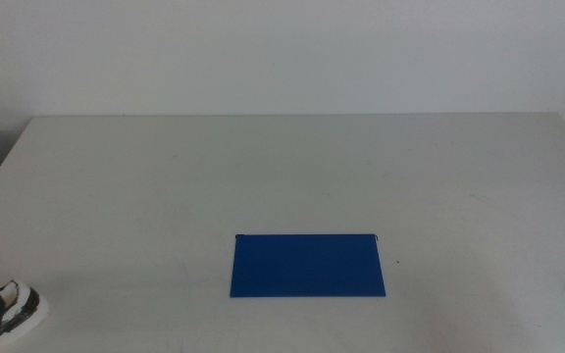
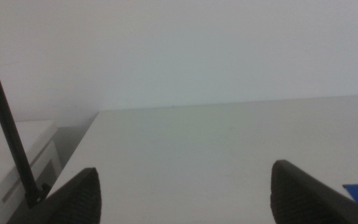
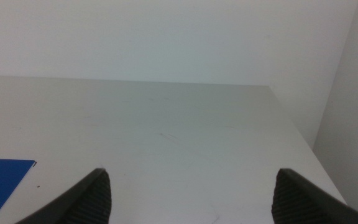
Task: Use one arm to grab the shoe from the table and place it on the mat.
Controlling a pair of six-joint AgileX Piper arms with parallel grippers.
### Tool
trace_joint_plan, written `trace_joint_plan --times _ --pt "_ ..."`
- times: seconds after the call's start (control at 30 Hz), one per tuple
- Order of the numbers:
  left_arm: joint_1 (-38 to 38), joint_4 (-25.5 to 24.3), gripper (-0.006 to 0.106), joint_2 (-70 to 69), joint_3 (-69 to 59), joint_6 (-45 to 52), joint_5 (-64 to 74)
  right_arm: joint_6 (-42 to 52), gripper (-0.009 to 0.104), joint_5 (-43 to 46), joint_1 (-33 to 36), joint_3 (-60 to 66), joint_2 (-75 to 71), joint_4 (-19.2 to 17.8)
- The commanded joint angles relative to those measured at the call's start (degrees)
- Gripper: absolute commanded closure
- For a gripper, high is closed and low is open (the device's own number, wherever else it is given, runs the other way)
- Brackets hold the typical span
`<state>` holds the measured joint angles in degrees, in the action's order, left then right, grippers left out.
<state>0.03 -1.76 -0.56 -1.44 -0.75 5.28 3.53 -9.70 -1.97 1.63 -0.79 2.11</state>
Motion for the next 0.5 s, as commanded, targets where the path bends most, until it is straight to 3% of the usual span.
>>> trace_joint_plan --times 0.0,0.47 --pt "0.03 0.93 0.007 2.01 3.64 -0.88 -4.31 0.72 0.029 4.55 -0.26 -0.54 -1.21 -0.49" --pt "0.03 1.12 0.007 23.49 25.81 -0.88 -4.21 0.72 0.029 4.55 -0.26 -0.54 -1.21 -0.49"
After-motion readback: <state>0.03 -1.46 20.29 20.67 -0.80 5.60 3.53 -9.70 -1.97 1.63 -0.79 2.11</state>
